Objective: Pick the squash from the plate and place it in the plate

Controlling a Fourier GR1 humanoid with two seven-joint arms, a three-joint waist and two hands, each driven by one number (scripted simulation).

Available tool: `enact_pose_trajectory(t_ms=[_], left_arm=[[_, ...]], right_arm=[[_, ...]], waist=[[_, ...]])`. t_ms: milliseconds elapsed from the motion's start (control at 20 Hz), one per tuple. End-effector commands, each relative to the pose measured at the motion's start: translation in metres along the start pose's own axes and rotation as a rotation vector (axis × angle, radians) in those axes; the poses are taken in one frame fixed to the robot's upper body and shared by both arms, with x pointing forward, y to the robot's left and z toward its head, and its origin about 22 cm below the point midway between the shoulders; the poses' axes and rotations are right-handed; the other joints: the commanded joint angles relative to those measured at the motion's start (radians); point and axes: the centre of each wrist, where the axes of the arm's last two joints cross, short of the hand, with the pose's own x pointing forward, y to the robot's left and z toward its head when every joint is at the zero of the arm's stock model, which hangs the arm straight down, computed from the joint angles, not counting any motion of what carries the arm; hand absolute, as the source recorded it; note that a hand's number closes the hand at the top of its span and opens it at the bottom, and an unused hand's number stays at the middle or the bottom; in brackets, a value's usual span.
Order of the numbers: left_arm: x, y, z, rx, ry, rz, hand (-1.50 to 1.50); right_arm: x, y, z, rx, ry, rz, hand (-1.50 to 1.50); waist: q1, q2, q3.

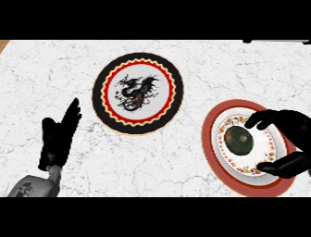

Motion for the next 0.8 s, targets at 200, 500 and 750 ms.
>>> enact_pose_trajectory(t_ms=[200, 500, 750], left_arm=[[-0.003, -0.002, 0.001, 0.02, 0.005, -0.011, 0.0], [-0.025, -0.002, 0.016, 0.026, 0.027, 0.007, 0.0], [-0.008, 0.01, -0.002, 0.034, 0.019, 0.002, 0.0]], right_arm=[[0.007, -0.026, -0.01, 0.325, 0.041, 0.334, -1.5], [0.034, -0.051, -0.051, 0.393, 0.083, 0.62, -1.5], [0.026, -0.041, -0.058, 0.577, 0.215, 0.694, -1.5]], waist=[[-0.014, -0.007, -0.004], [-0.016, -0.01, -0.006], [-0.028, -0.01, -0.006]])
